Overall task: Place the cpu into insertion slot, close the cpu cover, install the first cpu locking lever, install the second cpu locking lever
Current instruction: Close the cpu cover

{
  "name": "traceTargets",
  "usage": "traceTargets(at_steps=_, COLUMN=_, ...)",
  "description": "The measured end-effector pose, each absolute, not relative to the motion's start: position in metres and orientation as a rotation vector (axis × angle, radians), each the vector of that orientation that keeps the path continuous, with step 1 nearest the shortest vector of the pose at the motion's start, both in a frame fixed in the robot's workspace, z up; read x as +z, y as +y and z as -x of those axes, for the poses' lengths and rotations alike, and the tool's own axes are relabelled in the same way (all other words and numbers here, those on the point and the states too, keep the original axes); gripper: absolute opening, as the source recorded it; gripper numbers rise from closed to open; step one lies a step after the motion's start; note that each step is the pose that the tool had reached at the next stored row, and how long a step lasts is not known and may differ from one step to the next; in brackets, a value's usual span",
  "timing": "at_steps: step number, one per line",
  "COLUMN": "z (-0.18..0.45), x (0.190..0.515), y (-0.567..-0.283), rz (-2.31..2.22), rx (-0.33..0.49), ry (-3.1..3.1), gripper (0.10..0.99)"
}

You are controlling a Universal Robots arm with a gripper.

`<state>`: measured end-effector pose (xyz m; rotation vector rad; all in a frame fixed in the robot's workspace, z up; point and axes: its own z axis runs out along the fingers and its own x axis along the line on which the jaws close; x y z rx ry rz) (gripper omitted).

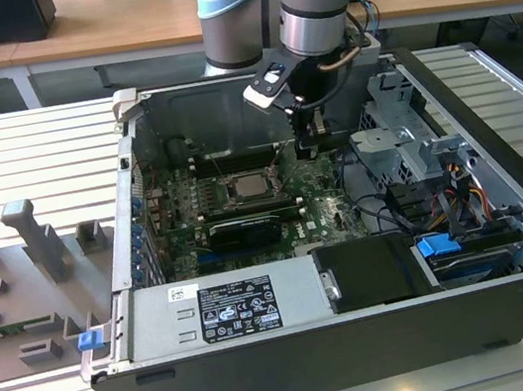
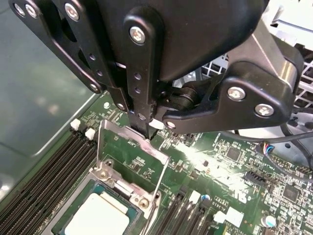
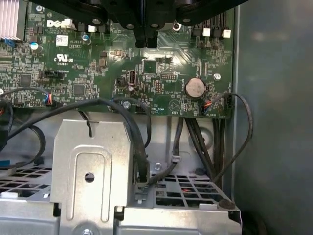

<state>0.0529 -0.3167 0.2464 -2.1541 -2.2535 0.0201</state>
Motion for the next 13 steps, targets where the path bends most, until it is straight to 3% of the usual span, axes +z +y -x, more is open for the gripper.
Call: traceTargets(at_steps=13, z=-0.032, x=0.243, y=-0.317, rz=2.154, rx=0.02, ry=-2.254, gripper=0.106)
